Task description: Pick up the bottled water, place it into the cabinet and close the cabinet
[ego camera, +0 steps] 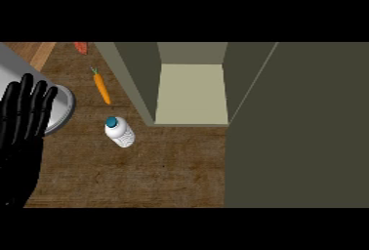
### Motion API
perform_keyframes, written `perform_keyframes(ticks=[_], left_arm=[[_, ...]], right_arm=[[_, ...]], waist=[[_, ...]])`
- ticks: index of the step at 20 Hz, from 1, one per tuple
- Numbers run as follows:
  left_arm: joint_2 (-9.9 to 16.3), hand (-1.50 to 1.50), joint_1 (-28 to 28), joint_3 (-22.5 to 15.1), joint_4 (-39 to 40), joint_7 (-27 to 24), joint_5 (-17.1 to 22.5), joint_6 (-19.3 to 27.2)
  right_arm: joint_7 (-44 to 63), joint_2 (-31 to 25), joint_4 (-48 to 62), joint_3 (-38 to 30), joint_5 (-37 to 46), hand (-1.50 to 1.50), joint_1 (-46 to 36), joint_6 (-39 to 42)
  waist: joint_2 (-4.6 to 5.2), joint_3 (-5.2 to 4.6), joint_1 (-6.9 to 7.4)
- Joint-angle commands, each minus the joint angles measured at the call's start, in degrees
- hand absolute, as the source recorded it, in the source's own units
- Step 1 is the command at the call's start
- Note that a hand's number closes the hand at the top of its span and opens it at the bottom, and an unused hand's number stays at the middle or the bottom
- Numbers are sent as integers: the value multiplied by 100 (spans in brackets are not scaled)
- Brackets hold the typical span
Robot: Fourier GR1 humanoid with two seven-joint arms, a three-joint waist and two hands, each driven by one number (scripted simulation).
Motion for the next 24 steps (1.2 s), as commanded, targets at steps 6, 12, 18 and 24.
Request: perform_keyframes(ticks=[6, 12, 18, 24], left_arm=[[-715, -150, 126, -85, 20, 416, -2164, 2764], [-726, -150, 160, -1449, 29, 1280, -1743, 4990], [-728, -150, -16, -2878, 311, 1941, -2950, 6303], [-728, -150, -95, -3476, 361, 2876, -3944, 6758]], right_arm=[[214, -234, -224, -142, -37, -150, 810, 196], [798, -33, -1088, 603, -957, -150, 1714, 686], [1036, -342, -2364, 256, -1574, -150, 2892, 979], [978, -283, -2785, 188, -1629, -150, 3226, 1069]], waist=[[-107, 88, -122], [-125, 73, -172], [-116, 73, -153], [-110, 73, -112]])
